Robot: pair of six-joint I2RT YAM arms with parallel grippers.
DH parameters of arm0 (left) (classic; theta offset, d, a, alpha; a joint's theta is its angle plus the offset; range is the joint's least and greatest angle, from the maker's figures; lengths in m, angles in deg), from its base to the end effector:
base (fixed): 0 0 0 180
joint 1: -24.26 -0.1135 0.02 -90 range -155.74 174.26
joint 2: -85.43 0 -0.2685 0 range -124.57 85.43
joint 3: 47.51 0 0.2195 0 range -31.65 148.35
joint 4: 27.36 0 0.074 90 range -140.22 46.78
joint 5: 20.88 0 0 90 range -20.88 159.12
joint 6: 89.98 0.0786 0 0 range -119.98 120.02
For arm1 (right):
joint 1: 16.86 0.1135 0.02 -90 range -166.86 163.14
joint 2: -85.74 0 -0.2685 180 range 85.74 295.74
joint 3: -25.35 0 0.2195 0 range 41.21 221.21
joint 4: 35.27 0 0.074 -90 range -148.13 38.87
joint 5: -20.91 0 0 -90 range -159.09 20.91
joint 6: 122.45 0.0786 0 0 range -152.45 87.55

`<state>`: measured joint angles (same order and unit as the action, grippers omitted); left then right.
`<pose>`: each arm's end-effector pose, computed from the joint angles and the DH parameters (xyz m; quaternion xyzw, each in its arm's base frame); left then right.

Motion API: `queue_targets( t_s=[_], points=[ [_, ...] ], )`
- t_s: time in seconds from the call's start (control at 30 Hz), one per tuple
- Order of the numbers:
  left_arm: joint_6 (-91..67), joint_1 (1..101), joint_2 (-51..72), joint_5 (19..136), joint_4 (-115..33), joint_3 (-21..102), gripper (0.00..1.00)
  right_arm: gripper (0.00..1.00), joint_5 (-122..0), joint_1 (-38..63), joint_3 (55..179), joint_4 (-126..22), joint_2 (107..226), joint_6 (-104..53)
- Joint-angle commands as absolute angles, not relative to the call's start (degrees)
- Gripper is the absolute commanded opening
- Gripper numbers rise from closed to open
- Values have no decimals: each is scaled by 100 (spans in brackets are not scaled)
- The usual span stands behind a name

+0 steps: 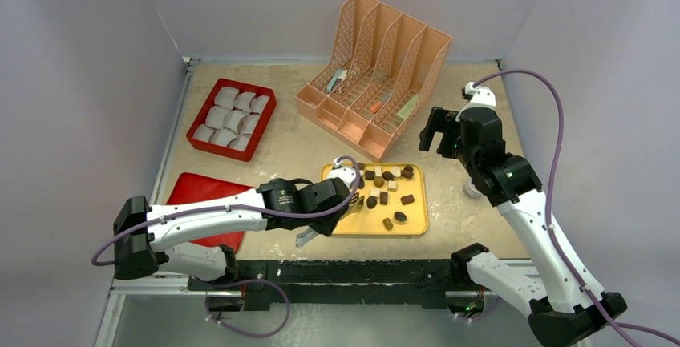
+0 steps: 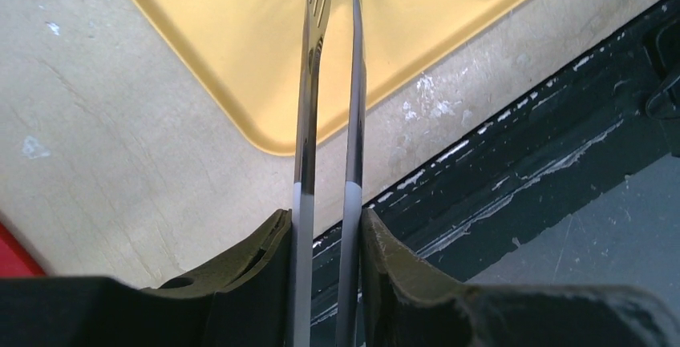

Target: Pack the chocolate

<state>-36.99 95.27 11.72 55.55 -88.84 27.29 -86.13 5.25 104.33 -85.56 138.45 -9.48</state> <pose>0.0950 -0.2195 0.2446 0.2518 0.9269 -0.1382 0.2415 0.1851 0.0503 0.3636 0.0869 0.8289 0.0916 0.5450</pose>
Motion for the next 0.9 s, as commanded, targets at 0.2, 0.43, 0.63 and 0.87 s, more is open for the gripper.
queue_targets(
  t_s=[0.2,0.43,0.63,0.87],
  points=[
    [-4162,9546,1494,4230,-8979,3546,12,98,-8555,512,10462,-8330,13708,-909],
    [-4267,9448,1389,3545,-9062,4017,9,98,-8464,512,10465,-8308,13694,-907],
    [-4320,8635,1429,3470,-8990,4236,10,98,-8348,512,10520,-8364,13642,-934],
    [-3884,7367,1209,3374,-9169,4727,10,98,-8222,512,10506,-8348,13628,-944]
  ],
)
